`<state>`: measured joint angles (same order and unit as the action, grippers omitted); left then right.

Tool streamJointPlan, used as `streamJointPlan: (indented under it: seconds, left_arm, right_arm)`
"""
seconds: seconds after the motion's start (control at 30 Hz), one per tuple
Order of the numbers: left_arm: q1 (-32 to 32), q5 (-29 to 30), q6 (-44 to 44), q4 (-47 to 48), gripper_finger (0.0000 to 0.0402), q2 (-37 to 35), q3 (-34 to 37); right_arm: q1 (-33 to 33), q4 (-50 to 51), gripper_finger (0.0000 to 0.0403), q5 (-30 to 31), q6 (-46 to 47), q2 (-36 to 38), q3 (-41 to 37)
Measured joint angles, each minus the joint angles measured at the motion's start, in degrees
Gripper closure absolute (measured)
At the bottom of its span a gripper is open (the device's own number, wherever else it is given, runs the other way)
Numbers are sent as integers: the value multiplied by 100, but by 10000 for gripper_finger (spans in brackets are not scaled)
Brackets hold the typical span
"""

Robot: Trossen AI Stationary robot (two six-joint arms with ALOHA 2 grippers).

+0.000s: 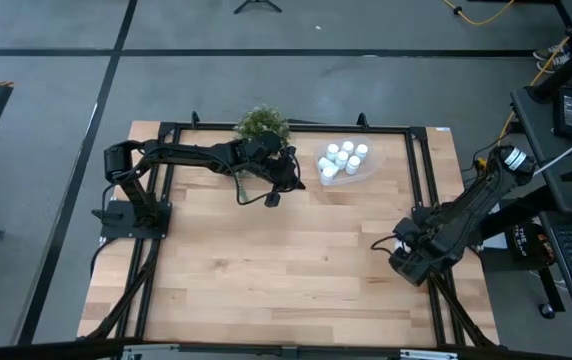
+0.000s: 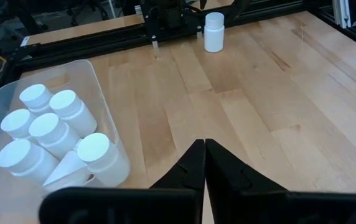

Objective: Pick and place pill bottles into a basket
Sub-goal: Put the white pill bottle into the transparent bin

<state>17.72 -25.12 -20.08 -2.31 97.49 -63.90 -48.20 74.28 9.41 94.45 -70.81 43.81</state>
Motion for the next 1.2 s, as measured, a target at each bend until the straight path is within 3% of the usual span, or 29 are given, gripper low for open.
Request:
streamJointPlan:
  seconds: [0.33,0.47,0.63,0.83,1.2]
  left_arm:
    - [0,0,0,0,396,0,0]
    - [0,0,-2,0,394,0,0]
    - [0,0,-4,2,399,0,0]
    - [0,0,-7,20,399,0,0]
    - [0,0,-13,20,400,0,0]
  right_arm:
    - [205,-50,92,-209,279,-110,-65]
    - [292,-518,92,-471,300,-146,-369]
    - [320,-759,92,-134,287,-146,-470]
    - [320,-827,93,-139,286,-144,-470]
    - [320,-846,171,-303,287,-144,-470]
